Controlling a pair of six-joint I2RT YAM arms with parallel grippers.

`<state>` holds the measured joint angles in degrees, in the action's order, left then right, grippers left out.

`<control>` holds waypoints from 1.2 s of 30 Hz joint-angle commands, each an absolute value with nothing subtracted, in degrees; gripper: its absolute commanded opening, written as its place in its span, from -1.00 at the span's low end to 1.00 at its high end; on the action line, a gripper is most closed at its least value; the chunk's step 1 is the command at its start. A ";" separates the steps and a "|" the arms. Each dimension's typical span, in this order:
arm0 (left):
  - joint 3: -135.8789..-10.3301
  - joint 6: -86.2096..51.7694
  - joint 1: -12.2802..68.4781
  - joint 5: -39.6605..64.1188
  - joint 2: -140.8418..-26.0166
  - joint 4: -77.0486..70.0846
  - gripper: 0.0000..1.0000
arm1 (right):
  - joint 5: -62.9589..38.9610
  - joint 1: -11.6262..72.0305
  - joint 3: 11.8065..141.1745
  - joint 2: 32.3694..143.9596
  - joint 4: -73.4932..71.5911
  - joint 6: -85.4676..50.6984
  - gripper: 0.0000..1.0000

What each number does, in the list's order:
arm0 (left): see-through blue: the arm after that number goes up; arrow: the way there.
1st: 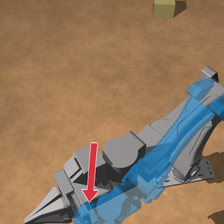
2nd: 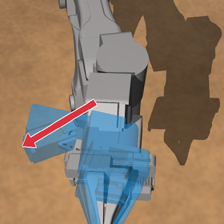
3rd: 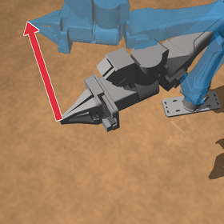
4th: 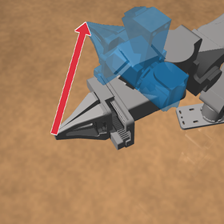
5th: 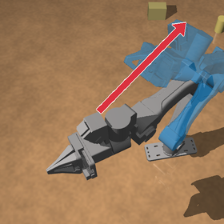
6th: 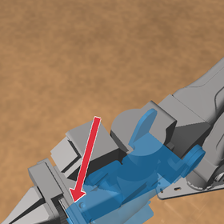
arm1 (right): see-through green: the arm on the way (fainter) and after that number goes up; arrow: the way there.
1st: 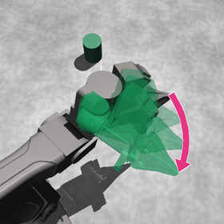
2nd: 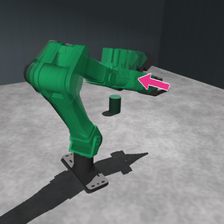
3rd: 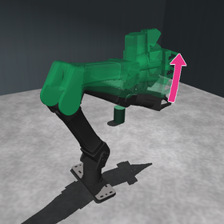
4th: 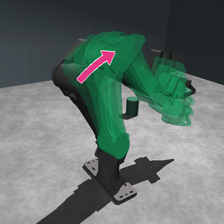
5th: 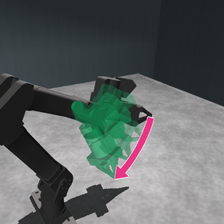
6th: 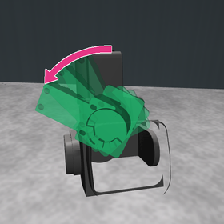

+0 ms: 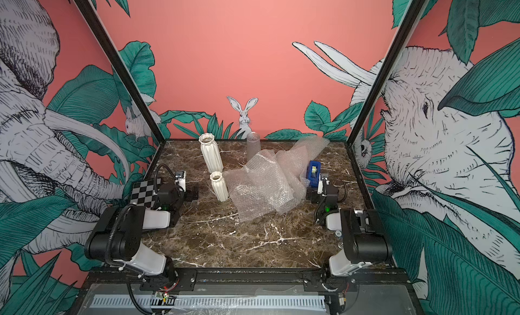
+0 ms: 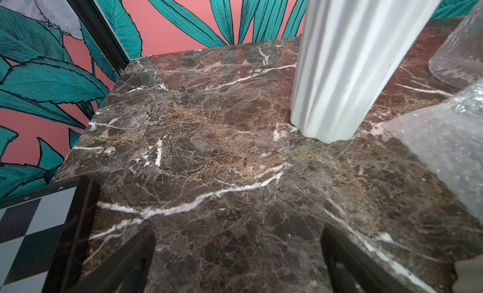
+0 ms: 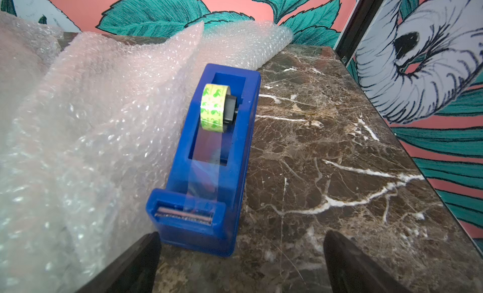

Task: Wrap vases in bubble wrap
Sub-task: Adjust the bubble wrap at the center of the board.

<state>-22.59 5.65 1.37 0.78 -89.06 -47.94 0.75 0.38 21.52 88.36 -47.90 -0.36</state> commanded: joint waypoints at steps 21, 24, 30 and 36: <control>-23.95 6.44 1.43 0.53 -89.03 -49.15 0.99 | 0.31 0.61 22.72 88.77 -51.24 0.35 0.97; -23.94 6.43 1.45 0.55 -89.03 -49.25 0.99 | 0.26 0.53 22.76 88.79 -51.24 0.35 0.97; -23.46 6.55 1.48 0.65 -88.95 -50.00 0.99 | 0.27 0.56 22.76 88.78 -51.24 0.35 0.97; -15.68 5.80 1.54 -1.24 -83.67 -59.65 0.99 | -3.84 0.53 21.12 87.69 -53.56 2.02 0.98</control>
